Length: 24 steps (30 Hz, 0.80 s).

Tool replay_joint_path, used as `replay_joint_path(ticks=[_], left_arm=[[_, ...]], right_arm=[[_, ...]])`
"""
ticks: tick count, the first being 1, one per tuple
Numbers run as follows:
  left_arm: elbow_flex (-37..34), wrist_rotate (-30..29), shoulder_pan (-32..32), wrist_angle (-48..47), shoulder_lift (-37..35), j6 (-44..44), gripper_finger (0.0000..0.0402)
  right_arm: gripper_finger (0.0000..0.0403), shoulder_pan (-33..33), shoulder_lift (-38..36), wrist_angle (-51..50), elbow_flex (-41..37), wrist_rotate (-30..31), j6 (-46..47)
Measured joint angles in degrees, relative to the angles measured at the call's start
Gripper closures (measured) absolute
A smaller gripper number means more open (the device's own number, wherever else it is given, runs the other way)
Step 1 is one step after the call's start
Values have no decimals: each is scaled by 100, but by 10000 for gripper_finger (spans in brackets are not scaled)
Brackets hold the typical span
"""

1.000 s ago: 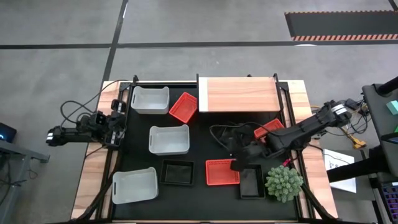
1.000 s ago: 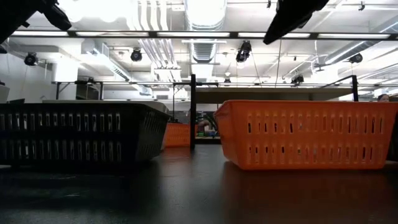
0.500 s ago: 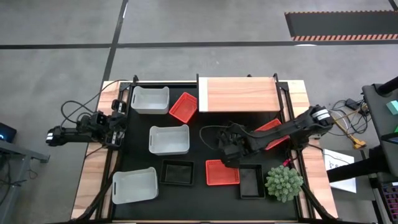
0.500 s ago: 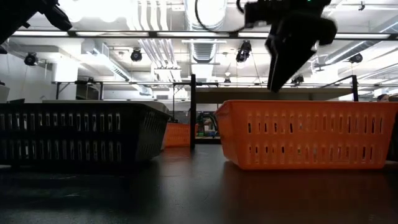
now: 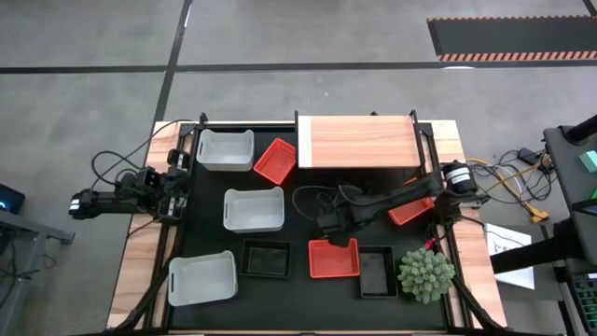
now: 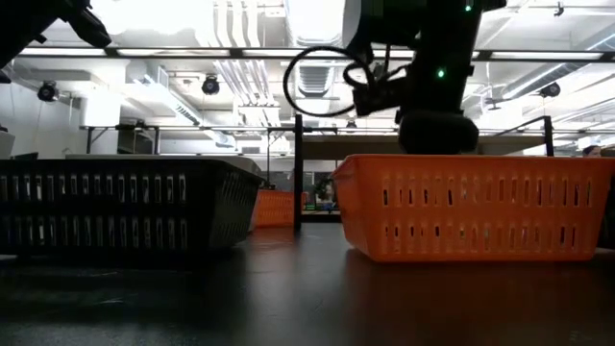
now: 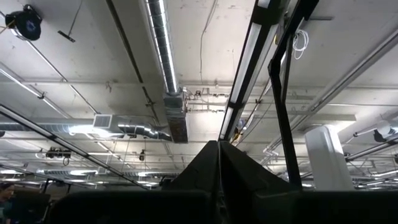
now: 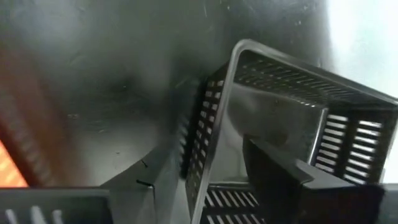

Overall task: Stack baskets on shelf by color
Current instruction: Put the top black basket on the shelf

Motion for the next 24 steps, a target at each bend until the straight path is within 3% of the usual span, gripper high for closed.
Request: replay_joint_path(ticks=[9, 16, 24], left_arm=[[-2, 3, 0, -1, 2, 1, 402], [-2, 5, -2, -93, 55, -52, 402], [-4, 12, -2, -86, 72, -57, 402]], right_arm=[[382, 0, 88, 14, -2, -17, -63], [393, 84, -269, -146, 261, -519, -91], [393, 226, -760, -928, 1327, -1226, -248]])
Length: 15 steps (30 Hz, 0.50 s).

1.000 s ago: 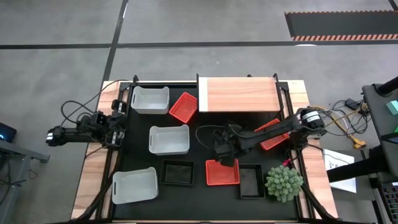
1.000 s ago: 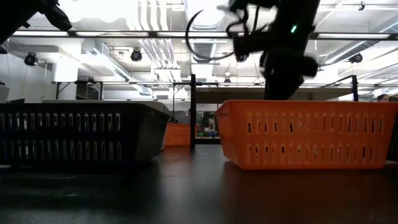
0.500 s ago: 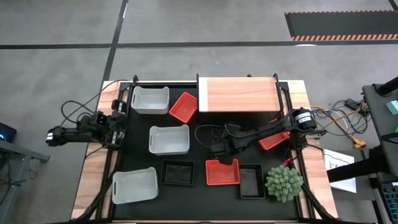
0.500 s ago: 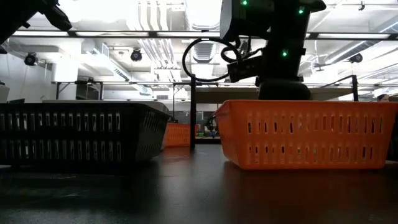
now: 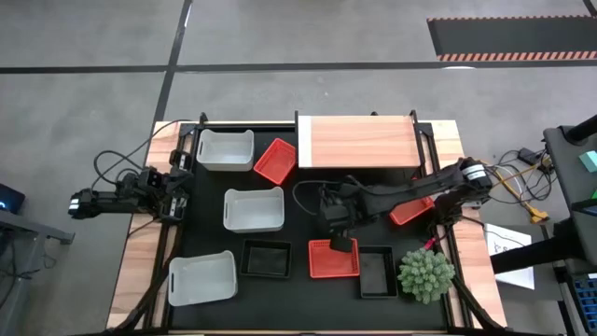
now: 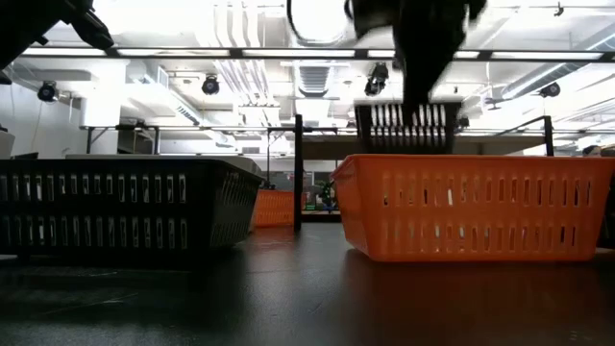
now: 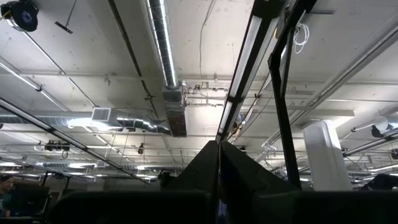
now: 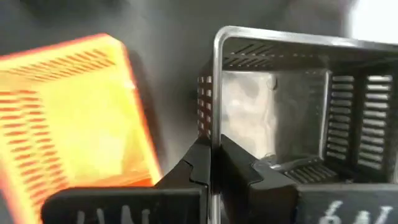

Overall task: Stack baskets on shelf by color
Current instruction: Put the top black basket on the shelf

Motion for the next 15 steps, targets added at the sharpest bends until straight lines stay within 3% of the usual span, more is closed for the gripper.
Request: replay_joint_path(ticks=[5, 8, 11, 15], left_arm=[[0, 12, 0, -4, 4, 0, 402], [-2, 17, 0, -13, 4, 2, 402], [-2, 17, 0, -9, 9, 7, 402], [-2, 15, 0, -2, 2, 7, 402]], right_arm=[[394, 117, -91, -80, 997, -1138, -381], [394, 225, -80, -92, 1657, -1167, -831], [394, 345, -78, -108, 2248, -644, -1486], [394, 456, -78, -331, 2861, 714, -2056]])
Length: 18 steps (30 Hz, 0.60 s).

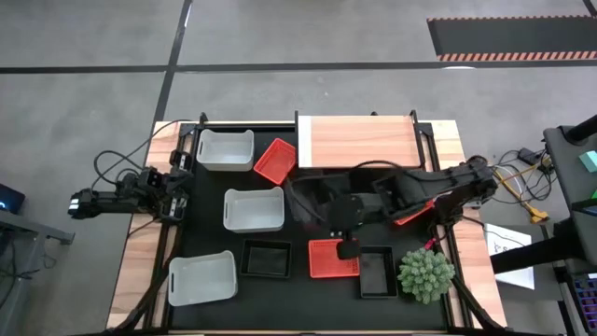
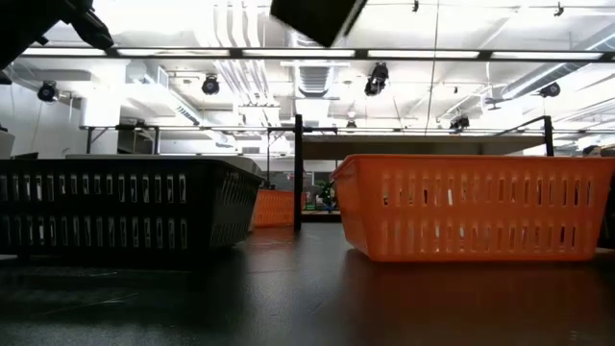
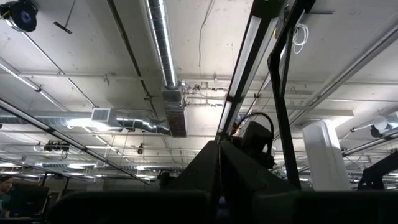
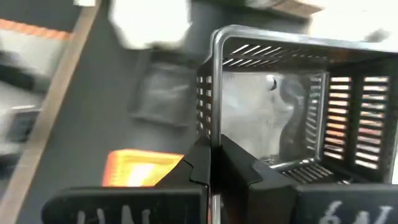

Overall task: Stack baskets on shelf by color
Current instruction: Put the top black basket on the shelf

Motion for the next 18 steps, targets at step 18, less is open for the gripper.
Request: replay_joint_path(ticks=[18], left_arm=[[4, -31, 2, 19, -2, 157, 402]], right_arm=[[394, -2063, 4, -1014, -1181, 348, -1235]])
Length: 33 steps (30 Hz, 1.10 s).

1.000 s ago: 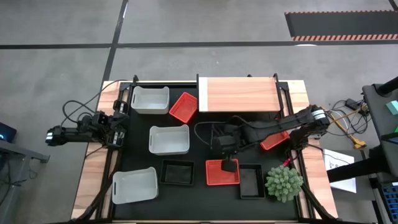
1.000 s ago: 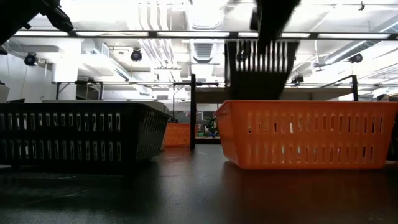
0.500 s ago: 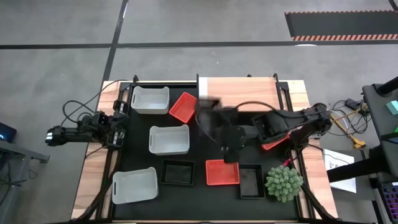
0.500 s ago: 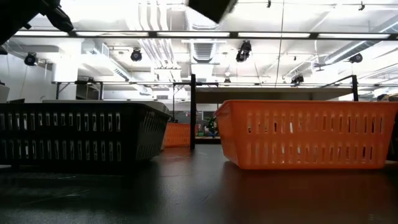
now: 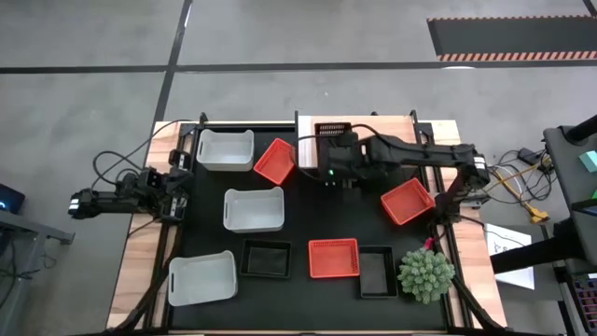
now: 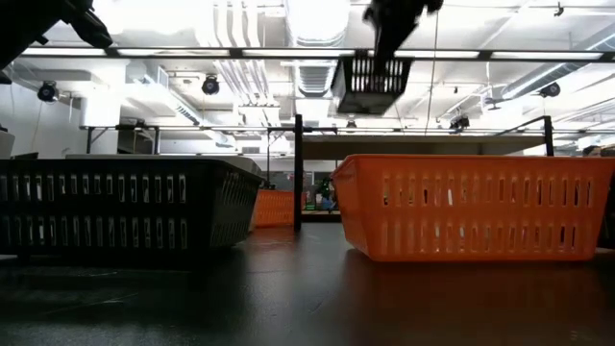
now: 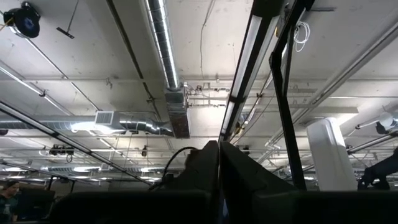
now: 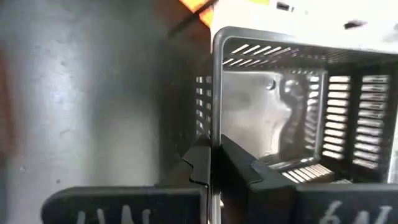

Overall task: Stack baskets on shelf by color
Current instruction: Put the top black basket on the shelf

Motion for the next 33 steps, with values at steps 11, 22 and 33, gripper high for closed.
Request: replay_joint_path(ticks=[11, 22, 33], left_arm=[[15, 4, 0, 14, -2, 35, 402], [15, 7, -2, 14, -2, 39, 402], [17, 7, -1, 16, -2, 44, 402]], right_arm=[[394, -607, -2, 640, -491, -337, -621], [394, -635, -2, 1350, -740, -352, -1000], [349, -936, -2, 1639, -823, -280, -784]])
